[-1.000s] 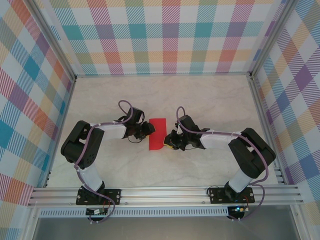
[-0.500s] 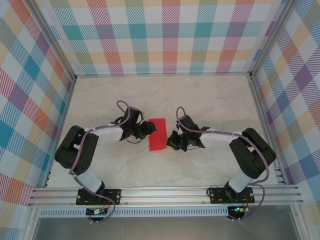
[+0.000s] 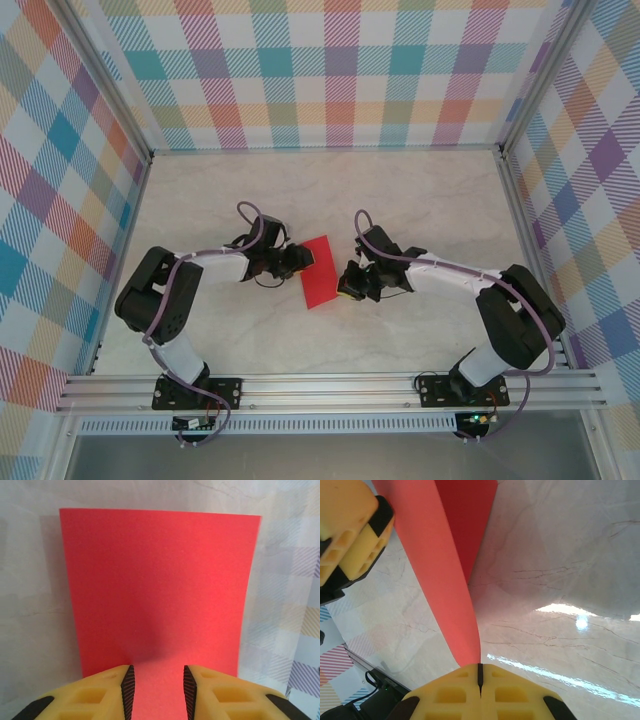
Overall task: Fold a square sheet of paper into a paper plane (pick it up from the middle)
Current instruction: Third fold the triangle at the center of the table.
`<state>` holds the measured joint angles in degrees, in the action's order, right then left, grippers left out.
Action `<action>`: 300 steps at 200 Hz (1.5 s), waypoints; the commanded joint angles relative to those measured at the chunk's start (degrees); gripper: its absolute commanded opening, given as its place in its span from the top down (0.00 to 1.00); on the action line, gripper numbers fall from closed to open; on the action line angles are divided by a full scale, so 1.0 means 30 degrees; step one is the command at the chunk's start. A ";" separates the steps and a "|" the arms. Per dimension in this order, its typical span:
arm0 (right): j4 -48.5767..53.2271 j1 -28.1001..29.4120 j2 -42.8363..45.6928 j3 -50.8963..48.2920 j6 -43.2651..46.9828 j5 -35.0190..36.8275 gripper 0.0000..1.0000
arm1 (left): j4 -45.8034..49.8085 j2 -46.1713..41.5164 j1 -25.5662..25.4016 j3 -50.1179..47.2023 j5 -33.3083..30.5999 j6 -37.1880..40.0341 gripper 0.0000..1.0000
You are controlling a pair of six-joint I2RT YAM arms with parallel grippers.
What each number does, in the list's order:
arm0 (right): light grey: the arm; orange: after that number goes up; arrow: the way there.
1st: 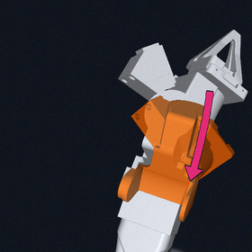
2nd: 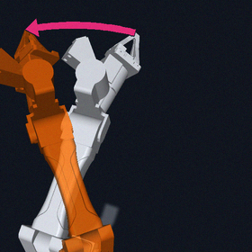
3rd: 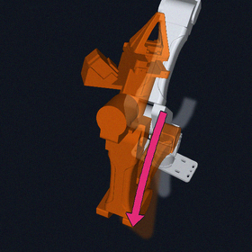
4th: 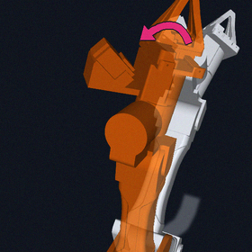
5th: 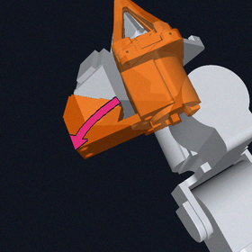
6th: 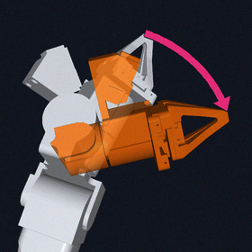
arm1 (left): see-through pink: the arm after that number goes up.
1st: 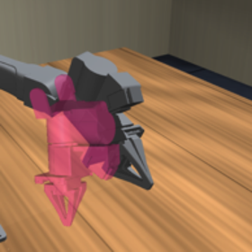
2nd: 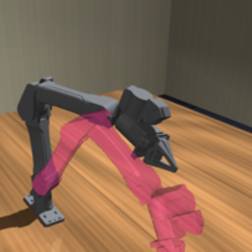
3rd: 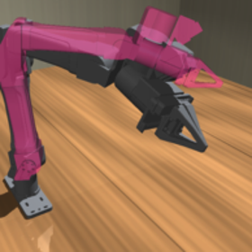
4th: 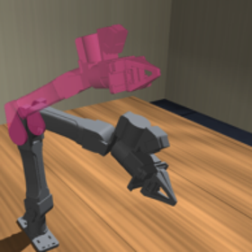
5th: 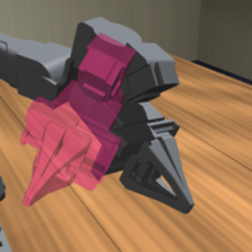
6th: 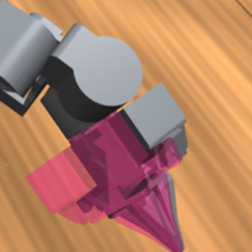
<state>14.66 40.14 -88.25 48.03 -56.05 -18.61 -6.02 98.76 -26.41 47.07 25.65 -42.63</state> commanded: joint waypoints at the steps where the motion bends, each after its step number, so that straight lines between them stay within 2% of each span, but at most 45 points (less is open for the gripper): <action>1: -0.0336 0.0065 -0.0392 0.0796 0.0629 -0.0143 1.00 | 0.0478 0.0495 0.0221 0.0357 -0.0500 0.0600 0.68; 59: -0.2967 0.0067 -0.3054 0.2365 0.1197 -0.1243 1.00 | 0.0981 0.1117 0.0221 0.0509 -0.0800 0.0969 0.74; 117: -0.4146 0.0063 -0.4857 0.3398 0.0973 -0.1505 1.00 | 0.1114 0.1083 0.0223 0.0679 -0.0435 0.1240 0.73; 160: -0.4509 0.0066 -0.5663 0.3676 0.0866 -0.1366 1.00 | 0.1155 0.0444 0.0221 0.0906 -0.0766 0.1106 0.70; 202: -0.4484 0.0079 -0.6258 0.3881 0.0968 -0.1359 1.00 | 0.1380 -0.0057 0.0250 0.0788 -0.2185 0.1187 0.67; 300: -0.6178 0.0073 -0.6939 0.3926 0.0693 -0.1942 1.00 | 0.0953 0.0847 0.0256 0.0761 -0.1746 0.0745 0.76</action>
<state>-1.58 40.14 -107.48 58.28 -53.74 -23.29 -3.18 100.77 -26.41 48.49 19.92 -40.05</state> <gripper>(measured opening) 0.043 0.241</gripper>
